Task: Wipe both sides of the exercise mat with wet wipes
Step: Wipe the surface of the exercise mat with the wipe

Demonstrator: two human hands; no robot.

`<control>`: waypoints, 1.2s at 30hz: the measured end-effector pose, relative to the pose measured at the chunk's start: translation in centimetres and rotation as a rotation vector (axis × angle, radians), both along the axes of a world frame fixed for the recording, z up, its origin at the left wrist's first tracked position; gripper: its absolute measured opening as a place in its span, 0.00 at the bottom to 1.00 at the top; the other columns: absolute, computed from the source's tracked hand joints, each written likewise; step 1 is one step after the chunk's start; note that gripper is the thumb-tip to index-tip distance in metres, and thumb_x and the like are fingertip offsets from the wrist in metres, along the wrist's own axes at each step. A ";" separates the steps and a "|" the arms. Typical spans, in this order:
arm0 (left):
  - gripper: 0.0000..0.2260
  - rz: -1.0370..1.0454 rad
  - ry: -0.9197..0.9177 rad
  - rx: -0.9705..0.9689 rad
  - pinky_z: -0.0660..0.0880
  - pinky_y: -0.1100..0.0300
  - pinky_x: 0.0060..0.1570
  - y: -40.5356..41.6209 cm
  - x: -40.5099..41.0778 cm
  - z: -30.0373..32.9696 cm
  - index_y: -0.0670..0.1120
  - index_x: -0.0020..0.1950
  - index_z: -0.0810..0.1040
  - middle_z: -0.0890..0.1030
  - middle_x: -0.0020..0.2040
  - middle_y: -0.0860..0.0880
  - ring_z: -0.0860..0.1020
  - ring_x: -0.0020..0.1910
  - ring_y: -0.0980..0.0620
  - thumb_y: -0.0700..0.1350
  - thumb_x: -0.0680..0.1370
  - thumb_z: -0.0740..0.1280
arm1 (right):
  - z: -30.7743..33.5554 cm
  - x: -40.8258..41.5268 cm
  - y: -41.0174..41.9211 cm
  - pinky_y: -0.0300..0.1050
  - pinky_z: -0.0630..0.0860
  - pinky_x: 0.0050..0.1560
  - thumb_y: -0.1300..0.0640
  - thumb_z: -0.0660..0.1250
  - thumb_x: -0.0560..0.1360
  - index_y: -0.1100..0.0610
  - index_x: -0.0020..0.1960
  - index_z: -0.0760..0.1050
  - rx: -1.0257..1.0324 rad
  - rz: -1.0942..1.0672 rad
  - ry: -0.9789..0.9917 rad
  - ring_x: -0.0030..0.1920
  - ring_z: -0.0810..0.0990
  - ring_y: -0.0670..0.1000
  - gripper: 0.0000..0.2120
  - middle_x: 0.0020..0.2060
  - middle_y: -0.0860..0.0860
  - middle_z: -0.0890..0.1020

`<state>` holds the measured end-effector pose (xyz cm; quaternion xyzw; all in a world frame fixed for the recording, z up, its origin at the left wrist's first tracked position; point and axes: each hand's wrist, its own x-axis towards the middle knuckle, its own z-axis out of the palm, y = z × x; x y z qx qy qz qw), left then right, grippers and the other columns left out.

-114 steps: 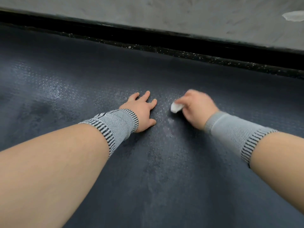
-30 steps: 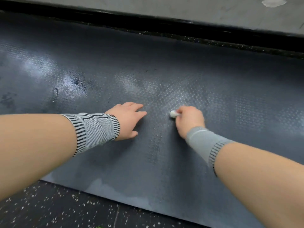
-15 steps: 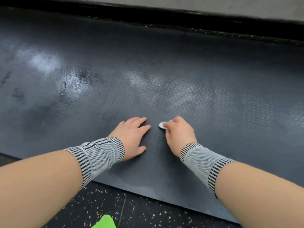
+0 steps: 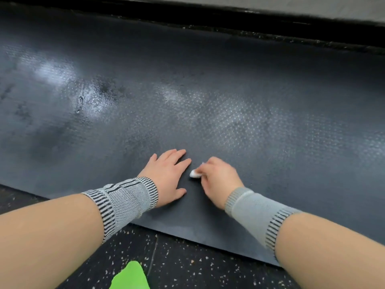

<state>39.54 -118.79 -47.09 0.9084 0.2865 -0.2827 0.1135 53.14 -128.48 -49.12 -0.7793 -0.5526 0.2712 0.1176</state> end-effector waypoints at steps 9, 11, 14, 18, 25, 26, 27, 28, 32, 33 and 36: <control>0.39 0.003 0.016 0.001 0.49 0.44 0.76 -0.5 -1.8 0.0 0.52 0.81 0.46 0.41 0.80 0.51 0.42 0.79 0.50 0.62 0.77 0.63 | -0.2 0.0 0.1 0.42 0.69 0.57 0.57 0.58 0.78 0.46 0.62 0.77 -0.035 -0.151 -0.096 0.57 0.76 0.54 0.16 0.56 0.51 0.75; 0.40 0.001 0.014 -0.009 0.49 0.44 0.76 -0.6 -1.9 0.1 0.52 0.81 0.45 0.41 0.80 0.51 0.42 0.79 0.50 0.62 0.77 0.63 | -0.1 -2.6 -1.1 0.43 0.71 0.59 0.57 0.59 0.78 0.46 0.62 0.77 -0.021 0.087 0.028 0.56 0.76 0.55 0.16 0.56 0.50 0.74; 0.40 -0.013 0.015 -0.016 0.49 0.44 0.76 -0.9 -2.3 0.2 0.52 0.81 0.46 0.41 0.80 0.51 0.42 0.79 0.50 0.63 0.77 0.63 | 0.1 0.0 -0.9 0.42 0.70 0.57 0.59 0.61 0.77 0.48 0.59 0.79 0.005 0.096 -0.009 0.54 0.77 0.56 0.15 0.54 0.52 0.75; 0.40 -0.029 0.031 -0.025 0.48 0.44 0.76 -1.3 -3.1 0.3 0.53 0.80 0.45 0.40 0.80 0.52 0.41 0.79 0.50 0.63 0.77 0.63 | 0.1 4.8 -0.3 0.40 0.66 0.51 0.58 0.58 0.79 0.50 0.60 0.78 0.004 -0.328 -0.177 0.53 0.76 0.55 0.14 0.53 0.52 0.75; 0.41 -0.037 0.037 -0.030 0.48 0.44 0.77 -1.6 -3.3 0.5 0.53 0.80 0.44 0.39 0.80 0.51 0.41 0.79 0.50 0.63 0.76 0.64 | -0.3 -4.2 -3.5 0.43 0.72 0.57 0.57 0.59 0.78 0.43 0.62 0.75 -0.054 0.243 0.060 0.54 0.76 0.56 0.16 0.55 0.49 0.72; 0.41 -0.042 0.039 -0.031 0.48 0.43 0.76 -1.7 -3.4 0.6 0.53 0.80 0.44 0.39 0.80 0.51 0.41 0.79 0.50 0.63 0.76 0.64 | 0.1 -3.5 -3.4 0.44 0.72 0.57 0.57 0.59 0.78 0.45 0.62 0.76 -0.043 0.271 0.050 0.55 0.76 0.56 0.16 0.56 0.50 0.73; 0.41 -0.044 0.041 -0.030 0.48 0.43 0.76 -1.7 -3.5 0.6 0.53 0.80 0.44 0.39 0.80 0.51 0.41 0.79 0.50 0.63 0.76 0.64 | 0.2 -2.2 -3.0 0.44 0.72 0.57 0.58 0.59 0.77 0.47 0.61 0.76 -0.019 0.226 0.006 0.55 0.76 0.56 0.15 0.56 0.50 0.73; 0.41 -0.045 0.043 -0.031 0.48 0.43 0.76 -1.8 -3.8 0.6 0.53 0.80 0.44 0.39 0.80 0.51 0.41 0.79 0.50 0.63 0.76 0.64 | 0.2 -0.6 -2.4 0.44 0.71 0.57 0.58 0.59 0.77 0.49 0.60 0.77 0.011 0.123 -0.045 0.55 0.76 0.56 0.15 0.55 0.51 0.74; 0.42 -0.055 0.069 -0.029 0.48 0.44 0.76 -2.3 -4.8 0.5 0.52 0.81 0.43 0.39 0.80 0.51 0.40 0.79 0.50 0.64 0.76 0.63 | 0.0 3.3 -0.4 0.43 0.68 0.52 0.58 0.59 0.78 0.53 0.60 0.76 0.033 -0.288 -0.137 0.53 0.76 0.55 0.13 0.53 0.53 0.75; 0.42 -0.051 0.074 -0.027 0.48 0.44 0.76 -2.4 -5.0 0.5 0.52 0.81 0.43 0.39 0.80 0.51 0.40 0.79 0.50 0.64 0.76 0.63 | -0.2 2.6 -0.1 0.43 0.68 0.52 0.57 0.59 0.78 0.53 0.60 0.76 0.003 -0.269 -0.151 0.54 0.76 0.56 0.13 0.54 0.53 0.75; 0.42 -0.041 0.075 -0.026 0.47 0.44 0.76 -2.5 -5.2 0.6 0.51 0.81 0.43 0.39 0.80 0.51 0.40 0.79 0.50 0.63 0.76 0.63 | -0.9 -1.5 -0.5 0.42 0.71 0.53 0.56 0.59 0.78 0.49 0.62 0.76 -0.010 -0.119 -0.100 0.53 0.77 0.56 0.15 0.54 0.52 0.74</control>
